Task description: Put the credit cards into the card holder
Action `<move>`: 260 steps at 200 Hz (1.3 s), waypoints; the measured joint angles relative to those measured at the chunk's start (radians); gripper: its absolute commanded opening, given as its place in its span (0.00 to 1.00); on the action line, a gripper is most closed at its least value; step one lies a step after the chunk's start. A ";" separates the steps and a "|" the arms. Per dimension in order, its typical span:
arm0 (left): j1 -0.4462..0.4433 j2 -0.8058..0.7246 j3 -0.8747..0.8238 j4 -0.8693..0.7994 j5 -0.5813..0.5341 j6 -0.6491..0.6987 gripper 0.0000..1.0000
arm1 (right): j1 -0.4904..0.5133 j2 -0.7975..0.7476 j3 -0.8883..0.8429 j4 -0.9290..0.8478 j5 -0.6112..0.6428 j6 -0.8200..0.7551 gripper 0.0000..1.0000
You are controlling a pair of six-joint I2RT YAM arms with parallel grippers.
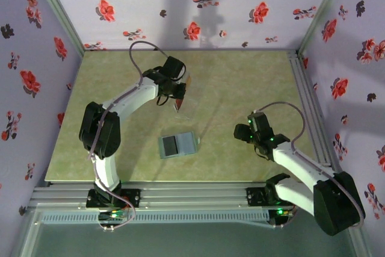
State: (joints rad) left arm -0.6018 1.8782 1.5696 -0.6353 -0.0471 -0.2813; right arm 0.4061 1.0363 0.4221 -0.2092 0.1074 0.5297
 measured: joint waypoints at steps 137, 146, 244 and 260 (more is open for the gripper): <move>-0.003 0.003 0.000 -0.006 0.009 0.012 0.60 | 0.013 0.000 0.000 0.000 0.000 -0.007 0.75; -0.006 0.004 0.000 -0.012 -0.005 0.017 0.60 | 0.013 0.000 0.000 0.000 0.000 -0.007 0.75; -0.058 0.052 0.024 -0.069 -0.165 0.079 0.42 | 0.022 -0.033 0.000 0.003 0.001 -0.007 0.75; -0.068 0.063 0.035 -0.077 -0.193 0.082 0.41 | 0.022 -0.035 0.000 0.003 0.001 -0.007 0.75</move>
State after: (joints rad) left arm -0.6701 1.9411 1.6043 -0.7120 -0.2398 -0.1989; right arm 0.4282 1.0008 0.4221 -0.2058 0.1085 0.5224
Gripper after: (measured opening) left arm 0.422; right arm 0.748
